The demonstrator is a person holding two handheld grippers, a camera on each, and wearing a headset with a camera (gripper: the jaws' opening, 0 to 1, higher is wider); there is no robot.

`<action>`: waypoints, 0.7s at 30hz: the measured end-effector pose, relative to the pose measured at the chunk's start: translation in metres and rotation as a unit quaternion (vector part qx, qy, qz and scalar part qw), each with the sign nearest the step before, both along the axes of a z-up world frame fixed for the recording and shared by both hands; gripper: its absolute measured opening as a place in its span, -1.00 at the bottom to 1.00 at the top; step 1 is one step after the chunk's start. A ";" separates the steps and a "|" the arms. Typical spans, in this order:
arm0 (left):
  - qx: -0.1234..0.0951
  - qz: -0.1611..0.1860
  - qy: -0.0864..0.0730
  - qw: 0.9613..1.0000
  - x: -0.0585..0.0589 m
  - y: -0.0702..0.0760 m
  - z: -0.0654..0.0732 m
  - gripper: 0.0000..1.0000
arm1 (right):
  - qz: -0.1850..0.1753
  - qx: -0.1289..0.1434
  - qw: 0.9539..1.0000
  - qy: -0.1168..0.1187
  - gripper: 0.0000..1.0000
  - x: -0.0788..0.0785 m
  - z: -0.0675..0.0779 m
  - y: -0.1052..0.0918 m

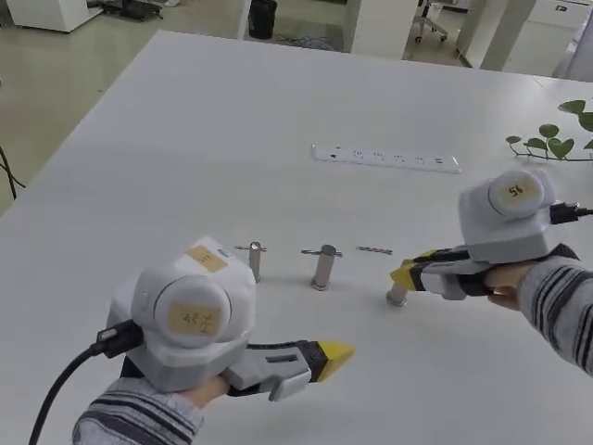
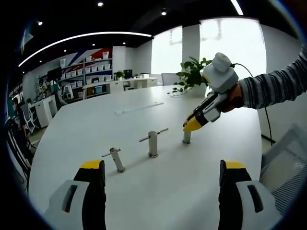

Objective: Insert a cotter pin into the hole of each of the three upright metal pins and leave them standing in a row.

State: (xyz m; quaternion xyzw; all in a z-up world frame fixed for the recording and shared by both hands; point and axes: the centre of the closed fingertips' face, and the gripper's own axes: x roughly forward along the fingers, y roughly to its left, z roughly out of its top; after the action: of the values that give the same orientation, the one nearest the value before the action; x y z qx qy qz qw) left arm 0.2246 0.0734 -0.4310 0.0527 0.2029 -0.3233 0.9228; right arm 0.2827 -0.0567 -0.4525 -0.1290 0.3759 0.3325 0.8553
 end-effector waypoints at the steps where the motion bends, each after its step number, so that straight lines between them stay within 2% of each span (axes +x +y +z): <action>1: 0.001 -0.001 0.000 1.000 0.000 0.000 0.000 0.97 | 0.002 0.000 1.000 -0.001 -0.83 -0.003 0.000 0.001; 6: 0.001 -0.002 0.000 1.000 -0.002 -0.001 0.000 0.97 | 0.003 0.011 1.000 0.001 -0.83 -0.013 0.000 0.008; 14: 0.004 -0.004 -0.001 1.000 -0.003 -0.002 0.000 0.97 | 0.009 0.009 1.000 -0.004 -0.83 -0.023 -0.003 0.020; 21: 0.002 -0.003 -0.002 1.000 -0.002 -0.002 0.001 0.97 | 0.006 0.028 1.000 0.009 -0.83 -0.028 -0.005 0.036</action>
State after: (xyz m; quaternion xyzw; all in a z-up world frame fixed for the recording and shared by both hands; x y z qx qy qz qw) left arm 0.2225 0.0718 -0.4301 0.0557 0.2015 -0.3253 0.9222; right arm 0.2545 -0.0205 -0.4572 -0.1041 0.3734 0.3497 0.8529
